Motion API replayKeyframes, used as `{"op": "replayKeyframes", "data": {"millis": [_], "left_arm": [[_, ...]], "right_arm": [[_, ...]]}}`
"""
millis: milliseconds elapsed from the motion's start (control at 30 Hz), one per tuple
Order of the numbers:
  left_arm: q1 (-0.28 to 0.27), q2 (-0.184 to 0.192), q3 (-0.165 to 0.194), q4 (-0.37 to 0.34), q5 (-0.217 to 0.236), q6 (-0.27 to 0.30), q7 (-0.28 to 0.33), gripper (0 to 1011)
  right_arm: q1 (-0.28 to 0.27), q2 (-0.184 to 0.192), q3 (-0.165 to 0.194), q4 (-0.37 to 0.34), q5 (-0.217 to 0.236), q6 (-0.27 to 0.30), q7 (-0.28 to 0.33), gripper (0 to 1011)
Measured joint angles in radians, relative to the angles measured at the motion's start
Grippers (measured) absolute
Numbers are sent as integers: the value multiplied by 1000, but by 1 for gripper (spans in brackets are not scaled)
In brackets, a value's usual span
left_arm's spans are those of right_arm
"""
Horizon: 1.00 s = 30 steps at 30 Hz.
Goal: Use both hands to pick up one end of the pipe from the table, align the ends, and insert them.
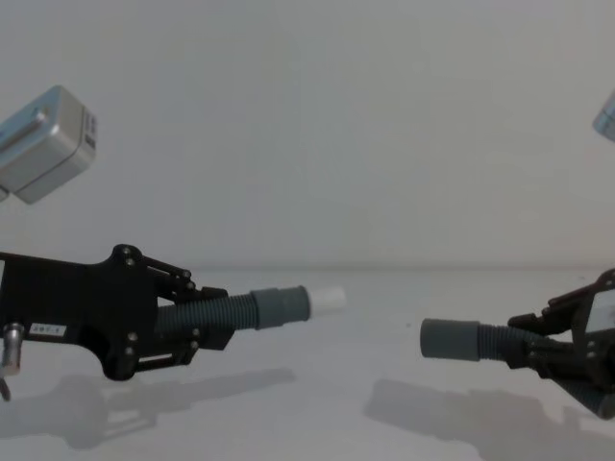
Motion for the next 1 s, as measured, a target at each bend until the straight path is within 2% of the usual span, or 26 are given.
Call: {"op": "replayKeyframes", "data": {"millis": [400, 467, 767, 1000], "left_arm": [[-9, 20, 28, -21, 44, -57, -27, 317], [-15, 21, 37, -22, 56, -70, -31, 317], [-26, 21, 51, -22, 71, -86, -31, 317], [-30, 19, 56, -21, 78, -93, -29, 317]], "right_arm": [[19, -2, -1, 5, -20, -37, 29, 256], [26, -2, 0, 4, -24, -58, 46, 256], [42, -8, -3, 4, -28, -85, 88, 256], [55, -14, -13, 12, -31, -85, 122, 256]]}}
